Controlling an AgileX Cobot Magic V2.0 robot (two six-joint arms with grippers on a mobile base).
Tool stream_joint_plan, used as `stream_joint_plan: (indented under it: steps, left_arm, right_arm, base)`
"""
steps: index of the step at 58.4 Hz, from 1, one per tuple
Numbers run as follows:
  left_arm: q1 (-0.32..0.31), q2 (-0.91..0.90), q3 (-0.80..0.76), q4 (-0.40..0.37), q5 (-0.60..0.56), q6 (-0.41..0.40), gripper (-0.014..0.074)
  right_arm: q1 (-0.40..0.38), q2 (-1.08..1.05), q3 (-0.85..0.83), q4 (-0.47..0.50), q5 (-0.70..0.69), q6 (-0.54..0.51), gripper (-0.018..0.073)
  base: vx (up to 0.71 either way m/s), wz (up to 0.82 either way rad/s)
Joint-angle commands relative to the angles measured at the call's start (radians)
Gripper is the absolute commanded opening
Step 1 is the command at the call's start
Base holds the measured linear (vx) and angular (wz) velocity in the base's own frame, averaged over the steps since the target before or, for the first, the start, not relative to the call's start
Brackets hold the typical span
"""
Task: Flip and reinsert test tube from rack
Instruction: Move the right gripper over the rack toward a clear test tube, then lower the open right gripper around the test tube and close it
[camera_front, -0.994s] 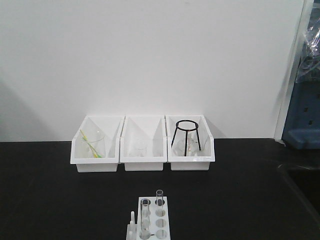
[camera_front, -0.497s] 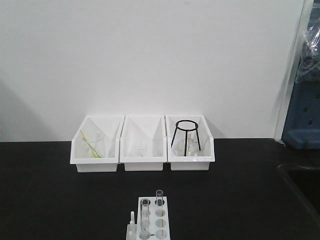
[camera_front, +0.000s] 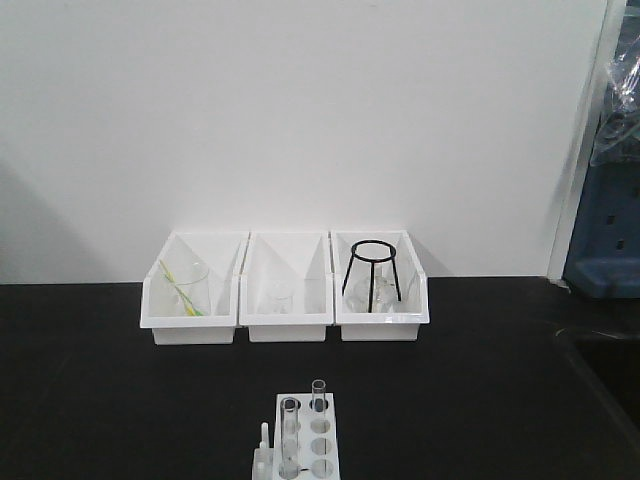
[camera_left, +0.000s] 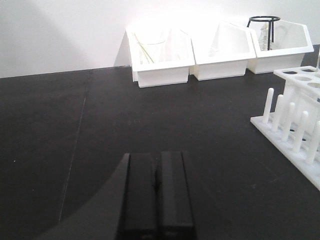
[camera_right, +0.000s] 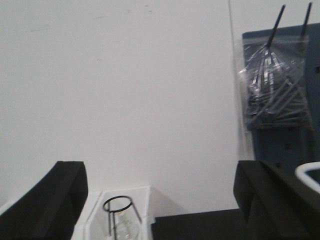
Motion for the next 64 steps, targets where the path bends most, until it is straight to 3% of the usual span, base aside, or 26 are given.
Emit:
stream_joint_plan:
  steps: [1, 9, 21, 38, 64]
  left_arm:
    - [0.000, -0.008, -0.004, -0.005, -0.080, -0.009, -0.0006]
    - [0.000, -0.008, -0.004, -0.005, -0.080, -0.009, -0.0006]
    - [0.000, -0.008, -0.004, -0.005, -0.080, -0.009, -0.0006]
    - [0.000, -0.008, -0.004, -0.005, -0.080, -0.009, -0.0006]
    - [0.000, -0.008, -0.004, -0.005, -0.080, -0.009, -0.0006]
  right_arm:
    - [0.102, 0.051, 0.000, -0.090, -0.098, 0.021, 0.0599]
    - [0.288, 0.169, 0.065, -0.186, -0.206, 0.015, 0.0543]
    - [0.451, 0.407, 0.091, -0.245, -0.414, -0.018, 0.0527]
    - [0.477, 0.693, 0.076, -0.243, -0.683, -0.082, 0.0527]
    - [0.477, 0.963, -0.136, -0.248, -0.708, -0.115, 0.0527]
  base:
    - [0.00, 0.00]
    - [0.00, 0.00]
    - [0.00, 0.00]
    - [0.00, 0.00]
    - [0.00, 0.00]
